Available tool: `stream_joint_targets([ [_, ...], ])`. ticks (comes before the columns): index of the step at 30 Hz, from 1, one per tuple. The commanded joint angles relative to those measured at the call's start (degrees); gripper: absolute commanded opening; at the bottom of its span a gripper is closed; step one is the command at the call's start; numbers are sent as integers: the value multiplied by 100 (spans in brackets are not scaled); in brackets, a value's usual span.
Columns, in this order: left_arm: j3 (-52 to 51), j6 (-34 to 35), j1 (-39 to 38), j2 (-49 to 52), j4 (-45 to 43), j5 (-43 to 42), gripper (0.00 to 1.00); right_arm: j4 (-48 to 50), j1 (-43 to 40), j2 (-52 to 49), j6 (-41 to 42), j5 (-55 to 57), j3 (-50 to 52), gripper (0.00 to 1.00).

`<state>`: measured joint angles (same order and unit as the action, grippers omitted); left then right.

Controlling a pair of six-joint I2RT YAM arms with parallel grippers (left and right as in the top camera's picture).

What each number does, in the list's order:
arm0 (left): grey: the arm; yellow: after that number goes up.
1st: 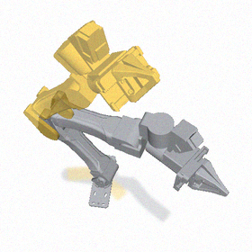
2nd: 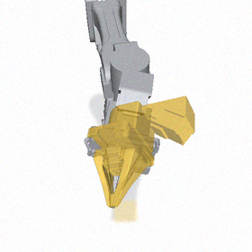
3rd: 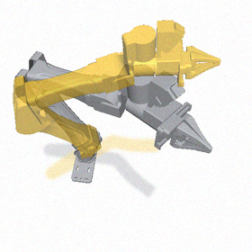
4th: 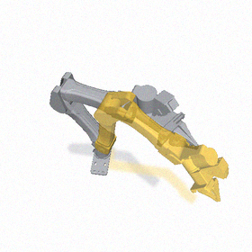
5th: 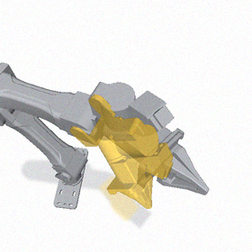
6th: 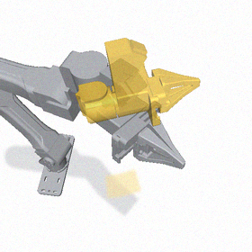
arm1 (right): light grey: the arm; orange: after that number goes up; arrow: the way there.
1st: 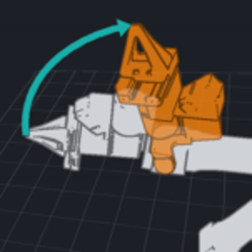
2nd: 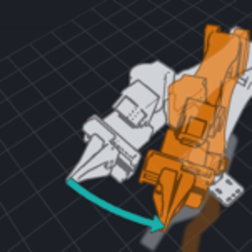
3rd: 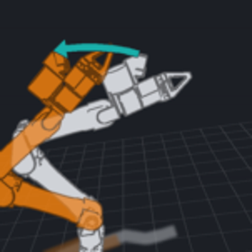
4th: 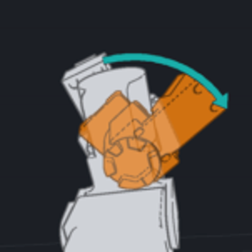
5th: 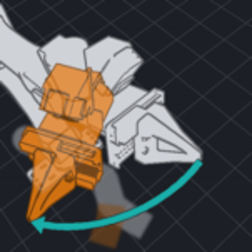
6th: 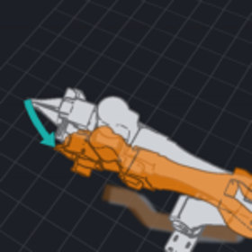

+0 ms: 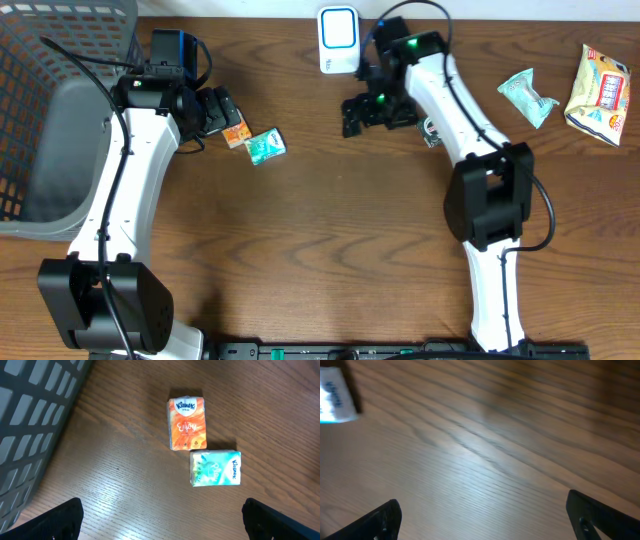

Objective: Scan the item barcode
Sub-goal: 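Move the right gripper back toward the Zam-Buk tin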

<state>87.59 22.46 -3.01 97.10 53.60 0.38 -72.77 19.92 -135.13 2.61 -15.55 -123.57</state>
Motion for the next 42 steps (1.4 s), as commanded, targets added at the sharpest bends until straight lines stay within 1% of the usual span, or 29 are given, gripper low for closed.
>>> stream_joint_targets([
  [1, 26, -35, 20, 26, 15, 74, 100, 63, 188, 52, 52, 57, 37, 99],
  [7, 26, -37, 20, 26, 15, 74, 100, 20, 306, 52, 52, 68, 39, 99],
  [28, 26, -35, 20, 26, 15, 74, 100, 101, 304, 52, 52, 216, 39, 99],
  [35, 26, -35, 20, 26, 15, 74, 100, 249, 295, 52, 55, 796, 39, 99],
  [42, 26, -35, 20, 26, 15, 74, 100, 328, 262, 52, 55, 964, 39, 99],
])
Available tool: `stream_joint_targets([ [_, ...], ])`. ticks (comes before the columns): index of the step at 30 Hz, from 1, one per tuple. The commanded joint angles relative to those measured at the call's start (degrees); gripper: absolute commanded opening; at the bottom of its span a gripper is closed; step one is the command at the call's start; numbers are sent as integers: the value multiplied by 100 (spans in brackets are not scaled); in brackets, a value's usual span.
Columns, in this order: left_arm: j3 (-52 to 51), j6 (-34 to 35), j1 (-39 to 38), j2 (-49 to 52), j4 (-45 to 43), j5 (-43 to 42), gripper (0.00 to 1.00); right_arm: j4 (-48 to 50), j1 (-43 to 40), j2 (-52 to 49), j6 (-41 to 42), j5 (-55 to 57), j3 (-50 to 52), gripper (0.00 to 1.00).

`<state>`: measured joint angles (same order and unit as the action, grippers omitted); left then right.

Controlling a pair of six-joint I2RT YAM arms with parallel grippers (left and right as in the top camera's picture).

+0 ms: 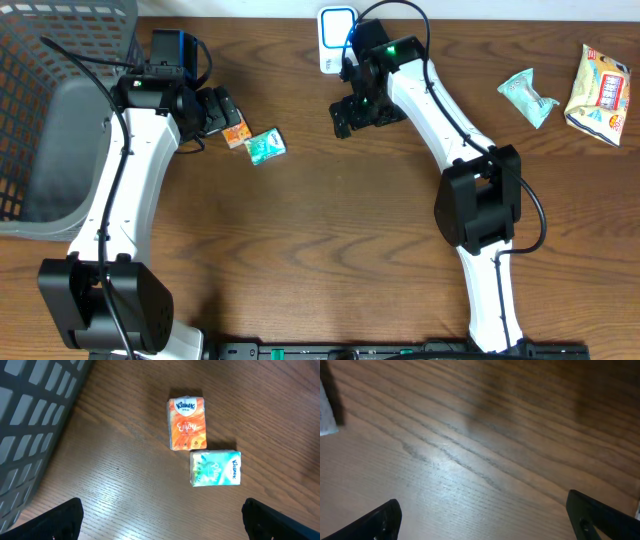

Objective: Scan the item barcode
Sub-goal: 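Move the right gripper back toward the Zam-Buk tin, then lower the right gripper onto the green Zam-Buk tin and grasp it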

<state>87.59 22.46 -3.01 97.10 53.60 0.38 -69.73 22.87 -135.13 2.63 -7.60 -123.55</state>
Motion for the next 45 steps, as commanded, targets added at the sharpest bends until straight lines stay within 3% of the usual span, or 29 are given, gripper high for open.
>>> stream_joint_targets([
  [1, 26, -37, 20, 26, 15, 74, 100, 39, -33, 52, 52, 168, 37, 99],
  [23, 26, -37, 20, 26, 15, 74, 100, 144, -74, 52, 52, 184, 37, 99],
  [32, 26, -35, 20, 26, 15, 74, 100, 157, -236, 52, 503, 2251, 37, 99],
  [39, 26, -37, 20, 26, 15, 74, 100, 186, -654, 52, 498, 2479, 37, 99],
  [45, 26, -35, 20, 26, 15, 74, 100, 308, -1029, 33, -815, 1593, 52, 99],
])
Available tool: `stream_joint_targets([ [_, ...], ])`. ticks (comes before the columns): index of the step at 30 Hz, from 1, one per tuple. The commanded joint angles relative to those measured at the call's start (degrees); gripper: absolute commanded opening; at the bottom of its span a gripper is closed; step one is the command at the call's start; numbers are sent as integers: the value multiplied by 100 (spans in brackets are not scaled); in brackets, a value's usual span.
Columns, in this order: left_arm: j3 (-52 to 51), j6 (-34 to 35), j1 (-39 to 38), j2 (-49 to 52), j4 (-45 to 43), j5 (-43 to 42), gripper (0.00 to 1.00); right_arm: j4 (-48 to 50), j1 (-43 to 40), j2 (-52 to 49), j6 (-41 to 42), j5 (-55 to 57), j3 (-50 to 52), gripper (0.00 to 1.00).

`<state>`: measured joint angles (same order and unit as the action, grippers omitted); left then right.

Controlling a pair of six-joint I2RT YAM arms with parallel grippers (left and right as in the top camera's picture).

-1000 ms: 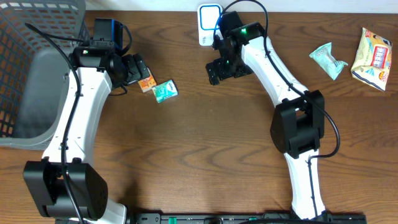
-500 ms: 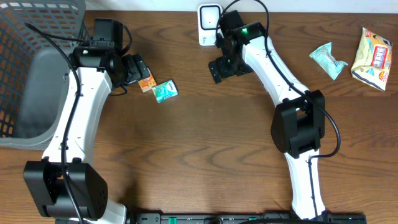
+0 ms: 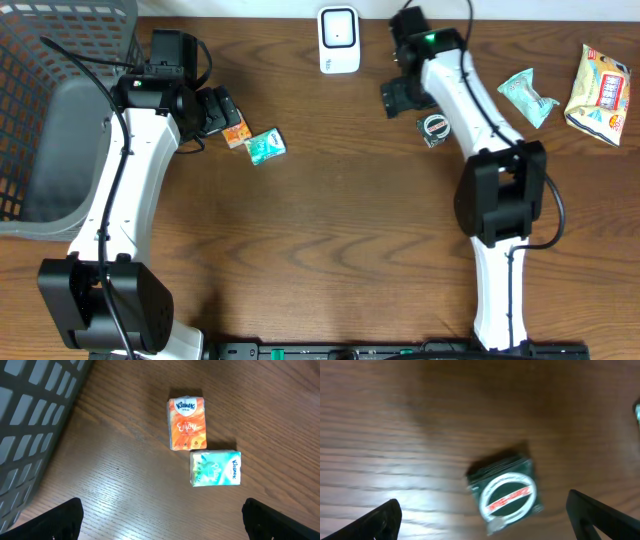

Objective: Scan the item barcode
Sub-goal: 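Lower the right gripper onto the green Zam-Buk tin and grasp it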

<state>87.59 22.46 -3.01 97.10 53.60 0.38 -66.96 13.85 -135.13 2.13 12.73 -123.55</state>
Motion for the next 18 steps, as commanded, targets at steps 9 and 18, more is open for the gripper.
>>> stream_joint_targets([
  [9, 26, -37, 20, 26, 15, 74, 100, -31, -697, 13, -433, -828, 125, 94],
  [18, 26, -35, 20, 26, 15, 74, 100, 116, -846, 11, -2026, -2061, 708, 97],
])
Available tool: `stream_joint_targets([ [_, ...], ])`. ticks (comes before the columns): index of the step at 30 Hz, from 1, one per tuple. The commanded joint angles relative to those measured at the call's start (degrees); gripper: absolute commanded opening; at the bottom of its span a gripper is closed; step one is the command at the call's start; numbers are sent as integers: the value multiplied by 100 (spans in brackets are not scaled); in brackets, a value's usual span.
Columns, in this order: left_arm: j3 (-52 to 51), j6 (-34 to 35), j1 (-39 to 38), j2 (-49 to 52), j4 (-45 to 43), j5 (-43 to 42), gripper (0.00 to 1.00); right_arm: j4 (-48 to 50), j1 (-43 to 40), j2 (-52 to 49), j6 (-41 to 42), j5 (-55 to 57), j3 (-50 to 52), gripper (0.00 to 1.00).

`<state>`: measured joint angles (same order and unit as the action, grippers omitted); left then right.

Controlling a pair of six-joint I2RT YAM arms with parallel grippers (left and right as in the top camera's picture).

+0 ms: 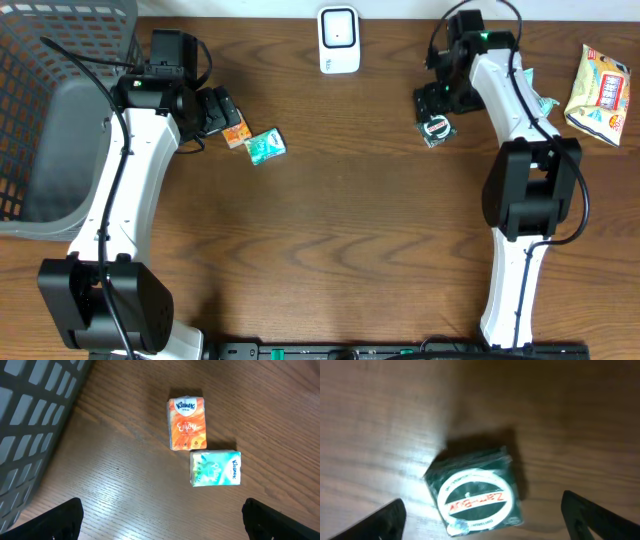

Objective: Scan the item barcode
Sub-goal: 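Lower the right gripper onto the green Zam-Buk tin and grasp it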

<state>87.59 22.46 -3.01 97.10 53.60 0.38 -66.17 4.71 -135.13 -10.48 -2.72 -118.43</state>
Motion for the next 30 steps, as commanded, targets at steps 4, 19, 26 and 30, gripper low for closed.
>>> stream_joint_targets([
  [4, 26, -37, 20, 26, 15, 74, 100, 267, 131, 11, -1169, -262, 612, 99],
  [19, 26, -35, 20, 24, 15, 74, 100, 857, 212, 11, -835, 103, 1287, 57],
  [26, 26, -37, 20, 26, 15, 74, 100, 828, 387, 50, -321, 101, 1222, 49],
  [30, 26, -35, 20, 26, 15, 74, 100, 785, 566, 155, -15, 61, 1056, 48],
])
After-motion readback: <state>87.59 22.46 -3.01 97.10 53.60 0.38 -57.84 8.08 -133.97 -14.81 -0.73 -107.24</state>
